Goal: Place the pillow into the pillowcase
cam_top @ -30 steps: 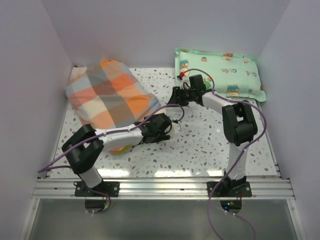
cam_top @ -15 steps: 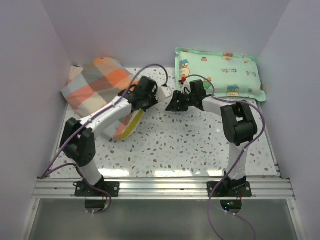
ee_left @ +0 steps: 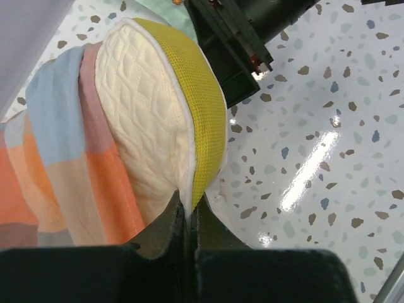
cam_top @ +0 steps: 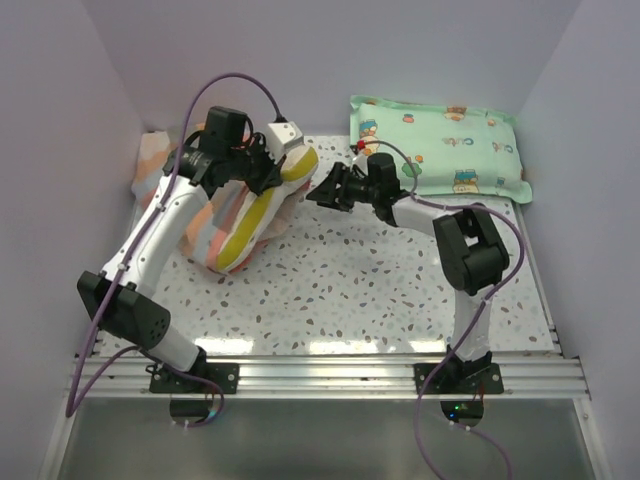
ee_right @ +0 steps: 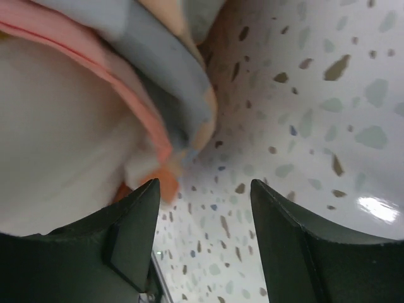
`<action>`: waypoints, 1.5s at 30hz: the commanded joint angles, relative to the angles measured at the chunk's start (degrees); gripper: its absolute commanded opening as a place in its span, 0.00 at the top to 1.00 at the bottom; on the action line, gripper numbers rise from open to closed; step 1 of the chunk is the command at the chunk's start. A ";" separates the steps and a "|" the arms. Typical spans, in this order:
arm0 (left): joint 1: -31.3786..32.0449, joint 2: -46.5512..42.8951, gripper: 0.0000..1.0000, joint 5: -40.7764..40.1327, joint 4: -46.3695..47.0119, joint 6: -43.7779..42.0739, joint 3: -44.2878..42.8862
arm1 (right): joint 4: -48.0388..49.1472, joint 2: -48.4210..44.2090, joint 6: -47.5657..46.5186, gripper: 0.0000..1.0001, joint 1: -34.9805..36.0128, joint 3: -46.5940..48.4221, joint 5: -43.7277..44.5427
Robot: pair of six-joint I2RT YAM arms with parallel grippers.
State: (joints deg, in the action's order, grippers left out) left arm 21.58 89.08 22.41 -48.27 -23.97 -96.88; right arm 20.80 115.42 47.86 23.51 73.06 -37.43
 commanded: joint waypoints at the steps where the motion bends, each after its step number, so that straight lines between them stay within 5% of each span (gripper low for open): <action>1: -0.31 -0.13 1.00 7.20 -0.42 3.13 -4.02 | 4.07 -1.00 5.66 0.37 1.54 5.60 1.58; 10: -0.40 -1.10 1.00 8.52 1.33 4.54 0.02 | 2.60 3.93 7.26 0.40 2.51 12.01 0.78; 12: -0.58 -1.28 1.00 8.61 2.30 5.07 0.46 | -3.55 5.25 1.91 0.48 2.95 15.09 3.49; 16: -0.67 -1.89 1.00 7.74 3.97 5.68 2.12 | -9.98 6.58 -2.93 0.98 2.34 17.21 2.98; 17: -0.58 -1.98 1.00 6.78 4.32 5.51 2.92 | -9.03 4.66 -3.38 1.00 1.38 15.29 2.37; 21: -0.05 -1.62 1.00 -8.27 5.02 1.04 11.25 | -3.75 -6.21 -3.11 1.00 -2.05 7.64 -4.56; 26: 0.82 -1.38 1.00 -31.52 25.05 -1.52 30.34 | -1.56 -17.50 -0.25 1.00 -3.39 -3.59 -11.51; 35: 1.71 7.26 0.99 -36.48 35.34 4.19 25.43 | -0.40 -23.57 4.61 1.00 0.22 -19.26 -15.04; 41: 1.71 5.65 0.78 -36.57 42.65 -1.95 30.35 | -2.86 -24.63 3.21 1.00 -0.48 -19.63 -16.09; 45: 0.05 4.63 0.42 -23.62 29.34 -5.64 31.48 | -3.30 -25.24 5.14 1.00 -4.08 -14.44 -17.15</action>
State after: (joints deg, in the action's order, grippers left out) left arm 25.41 93.73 -3.22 -12.60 -24.47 -67.64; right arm 17.67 95.18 50.57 21.82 53.95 -45.23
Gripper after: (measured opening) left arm 0.533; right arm 0.010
